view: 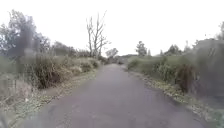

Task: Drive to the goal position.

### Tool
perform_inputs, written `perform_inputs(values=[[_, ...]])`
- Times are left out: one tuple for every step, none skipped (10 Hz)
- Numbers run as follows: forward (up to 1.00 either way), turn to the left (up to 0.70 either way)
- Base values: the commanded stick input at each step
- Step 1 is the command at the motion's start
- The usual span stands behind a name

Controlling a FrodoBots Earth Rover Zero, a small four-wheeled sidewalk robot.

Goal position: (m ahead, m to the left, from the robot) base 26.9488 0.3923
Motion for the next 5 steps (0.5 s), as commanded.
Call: perform_inputs(values=[[1.0,0.0],[1.0,0.0],[1.0,0.0],[1.0,0.0],[1.0,0.0]])
